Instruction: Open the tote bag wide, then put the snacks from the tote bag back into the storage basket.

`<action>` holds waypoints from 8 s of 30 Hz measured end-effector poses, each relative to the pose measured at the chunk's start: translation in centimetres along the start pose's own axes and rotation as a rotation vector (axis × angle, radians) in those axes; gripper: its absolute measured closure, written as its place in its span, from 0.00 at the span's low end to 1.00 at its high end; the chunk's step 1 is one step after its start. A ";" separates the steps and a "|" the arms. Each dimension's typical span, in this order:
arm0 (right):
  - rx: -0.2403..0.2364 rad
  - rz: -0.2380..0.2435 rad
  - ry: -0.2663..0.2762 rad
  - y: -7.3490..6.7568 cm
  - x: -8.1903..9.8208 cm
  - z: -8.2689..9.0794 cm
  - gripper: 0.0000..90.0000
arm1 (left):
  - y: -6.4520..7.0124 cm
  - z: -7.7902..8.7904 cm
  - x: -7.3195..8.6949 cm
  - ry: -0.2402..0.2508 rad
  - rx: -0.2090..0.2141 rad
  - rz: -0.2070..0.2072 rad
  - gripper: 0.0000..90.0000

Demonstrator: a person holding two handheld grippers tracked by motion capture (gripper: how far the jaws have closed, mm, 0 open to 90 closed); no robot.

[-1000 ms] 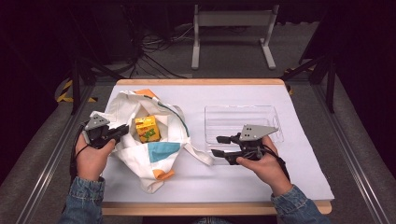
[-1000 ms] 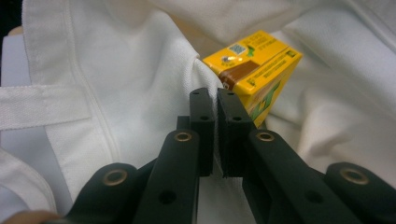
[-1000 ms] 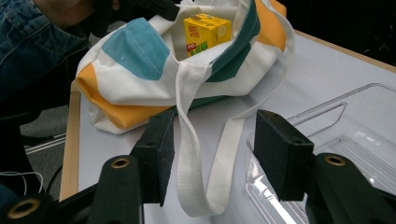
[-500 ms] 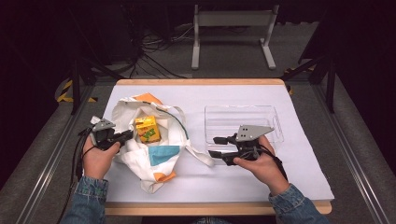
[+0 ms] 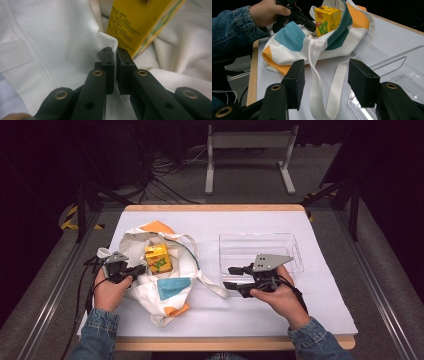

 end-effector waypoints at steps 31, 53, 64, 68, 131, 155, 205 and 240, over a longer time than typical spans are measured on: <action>0.000 0.013 0.036 0.0 -1.2 0.2 0.53 | 0.7 7.0 -1.0 0.166 0.065 -0.027 0.44; 0.021 0.046 0.071 1.1 -7.0 -0.5 0.59 | 2.7 11.1 -1.3 0.160 0.072 -0.099 0.44; 0.032 0.054 0.064 2.2 -10.1 -3.2 0.60 | 1.9 11.4 -0.8 0.153 0.064 -0.055 0.43; 0.037 0.069 0.040 2.7 -11.5 -5.3 0.61 | 1.7 11.6 -0.6 0.157 0.060 -0.051 0.43; 0.202 -0.098 0.002 7.3 -11.0 -16.6 0.95 | 1.0 11.7 -0.5 0.168 0.041 -0.052 0.44; 0.206 -0.211 -0.123 7.7 -7.5 -19.9 0.95 | 1.2 11.9 -0.5 0.182 0.037 -0.069 0.43; -0.129 0.083 0.068 4.3 -14.0 -14.0 0.35 | 1.1 12.7 -0.2 0.197 0.048 -0.067 0.38; -0.178 0.144 0.029 2.9 -12.8 -20.8 0.23 | 0.9 12.9 0.5 0.192 0.036 -0.056 0.38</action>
Point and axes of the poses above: each handheld gripper's, and its own axes: z roughly backward along the jaws, x roughly out of its underside, y roughly to its right, the point moved 7 cm from there along -z, roughly forward along the jaws, and after that the axes turned 15 degrees about -y, right-handed, at the moved point
